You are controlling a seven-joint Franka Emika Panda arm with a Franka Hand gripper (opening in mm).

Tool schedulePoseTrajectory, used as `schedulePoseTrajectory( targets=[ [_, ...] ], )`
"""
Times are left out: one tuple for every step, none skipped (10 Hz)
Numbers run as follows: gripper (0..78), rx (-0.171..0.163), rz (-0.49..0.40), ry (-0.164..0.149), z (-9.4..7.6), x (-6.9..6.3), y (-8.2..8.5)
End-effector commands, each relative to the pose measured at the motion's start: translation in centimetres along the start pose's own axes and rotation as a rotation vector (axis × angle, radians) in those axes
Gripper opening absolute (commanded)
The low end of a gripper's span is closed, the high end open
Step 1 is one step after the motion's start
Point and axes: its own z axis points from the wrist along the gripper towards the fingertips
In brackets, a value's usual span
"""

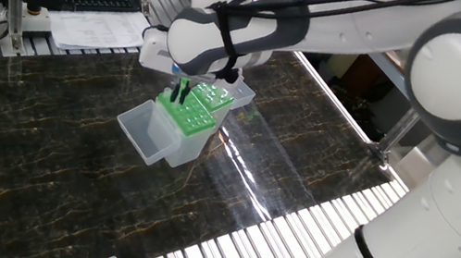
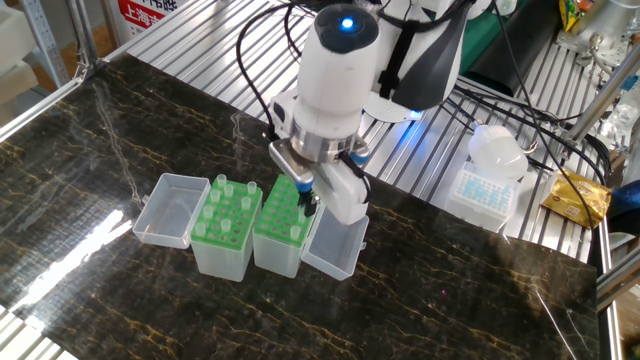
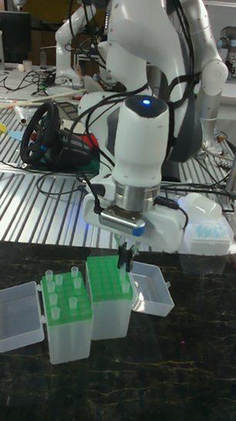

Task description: Transfer all large pipette tips from one holder to another

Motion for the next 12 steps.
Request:
schedulePoseTrajectory(
  targets=[
    [1.2,0.006,0.009,0.005,-2.0,0.1,-0.2],
    [1.2,0.004,0.012,0.006,-2.6,0.0,-0.2],
    [1.2,0.004,0.015,0.006,-3.1,-0.2,-0.3],
    [1.2,0.004,0.017,0.005,-3.4,-0.2,-0.3],
    [1.2,0.003,0.021,0.003,-3.9,-0.3,-0.4],
    [1.2,0.002,0.025,0.004,-4.4,-0.4,-0.4],
    [1.2,0.001,0.026,0.005,-4.7,-0.4,-0.5],
    [1.2,-0.002,0.032,0.009,-5.5,-0.5,-0.6],
    [1.2,-0.001,0.036,0.009,-6.0,-0.5,-0.8],
    [1.2,0.0,0.037,0.012,-6.4,-0.5,-1.0],
    [1.2,0.001,0.038,0.014,-7.1,-0.6,-1.1],
    [1.2,0.002,0.039,0.016,-7.6,-0.8,-1.3]
  ],
)
